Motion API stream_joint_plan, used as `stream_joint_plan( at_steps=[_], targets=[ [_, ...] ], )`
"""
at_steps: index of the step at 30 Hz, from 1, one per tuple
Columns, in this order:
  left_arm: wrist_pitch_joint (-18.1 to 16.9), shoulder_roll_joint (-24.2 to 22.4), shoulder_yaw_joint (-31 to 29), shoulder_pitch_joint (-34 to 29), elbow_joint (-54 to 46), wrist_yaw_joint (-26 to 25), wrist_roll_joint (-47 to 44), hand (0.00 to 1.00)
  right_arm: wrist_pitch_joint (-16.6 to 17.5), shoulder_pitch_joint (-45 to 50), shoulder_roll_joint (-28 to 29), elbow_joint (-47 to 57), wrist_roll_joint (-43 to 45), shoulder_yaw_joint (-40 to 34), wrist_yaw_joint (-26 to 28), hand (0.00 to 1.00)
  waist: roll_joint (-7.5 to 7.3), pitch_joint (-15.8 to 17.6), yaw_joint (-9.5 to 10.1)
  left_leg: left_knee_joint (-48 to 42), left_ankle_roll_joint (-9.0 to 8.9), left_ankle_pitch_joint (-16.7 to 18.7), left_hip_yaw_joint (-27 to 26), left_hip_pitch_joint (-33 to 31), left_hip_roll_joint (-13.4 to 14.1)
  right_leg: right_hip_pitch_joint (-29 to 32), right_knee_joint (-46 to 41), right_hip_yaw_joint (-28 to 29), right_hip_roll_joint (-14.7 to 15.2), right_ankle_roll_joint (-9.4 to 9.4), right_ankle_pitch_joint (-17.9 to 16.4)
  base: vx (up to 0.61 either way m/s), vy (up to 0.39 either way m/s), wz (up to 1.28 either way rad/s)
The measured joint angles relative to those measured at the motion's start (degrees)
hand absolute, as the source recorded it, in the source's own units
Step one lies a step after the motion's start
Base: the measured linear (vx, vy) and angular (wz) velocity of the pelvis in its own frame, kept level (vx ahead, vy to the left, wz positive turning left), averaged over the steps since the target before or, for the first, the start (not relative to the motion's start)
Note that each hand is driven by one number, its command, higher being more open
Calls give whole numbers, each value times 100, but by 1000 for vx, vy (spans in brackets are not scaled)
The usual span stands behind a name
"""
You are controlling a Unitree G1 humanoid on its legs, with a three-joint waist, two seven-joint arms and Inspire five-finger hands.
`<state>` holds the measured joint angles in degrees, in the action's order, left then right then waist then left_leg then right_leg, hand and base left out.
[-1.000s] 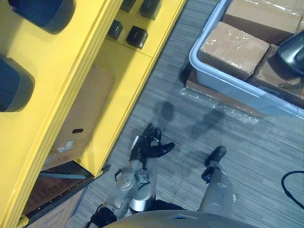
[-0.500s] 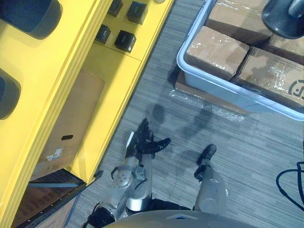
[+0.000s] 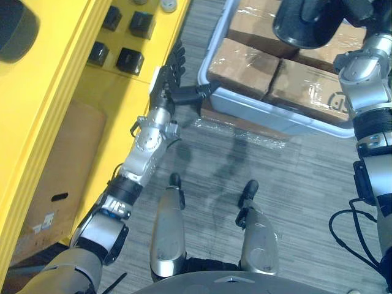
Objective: Walk over and take three plastic housings, then place them on the shelf
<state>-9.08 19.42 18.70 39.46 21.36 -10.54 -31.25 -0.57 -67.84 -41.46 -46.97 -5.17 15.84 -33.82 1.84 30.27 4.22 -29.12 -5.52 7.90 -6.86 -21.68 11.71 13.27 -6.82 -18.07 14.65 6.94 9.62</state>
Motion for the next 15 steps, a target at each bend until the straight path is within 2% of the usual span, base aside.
stream_joint_plan(
  at_steps=[4, 8, 15],
  targets=[
    [318, 13, 9, 103, 144, 169, -282, 100, 233, 1, 159, 275, -368, 17, 146, 0, -173, 0, -212, 187, -5, -1, -204, 379, 31, -177, 70, 161, -23, 0, 3, 51, 18, -19],
    [633, 18, 5, 357, 176, 305, -515, 100, 410, 110, 165, 498, -594, 23, 265, 0, -197, -2, -284, 279, -48, -1, -310, 641, 96, -341, 137, 260, -92, -12, 23, 30, 8, -14],
    [950, 23, -4, 526, 361, 456, -1051, 100, 711, 612, 200, 1083, -827, 56, 588, 0, -239, -17, -370, 469, -114, -65, -400, 929, 104, -556, 269, 295, -131, -24, 32, 5, -2, -6]
  ],
)
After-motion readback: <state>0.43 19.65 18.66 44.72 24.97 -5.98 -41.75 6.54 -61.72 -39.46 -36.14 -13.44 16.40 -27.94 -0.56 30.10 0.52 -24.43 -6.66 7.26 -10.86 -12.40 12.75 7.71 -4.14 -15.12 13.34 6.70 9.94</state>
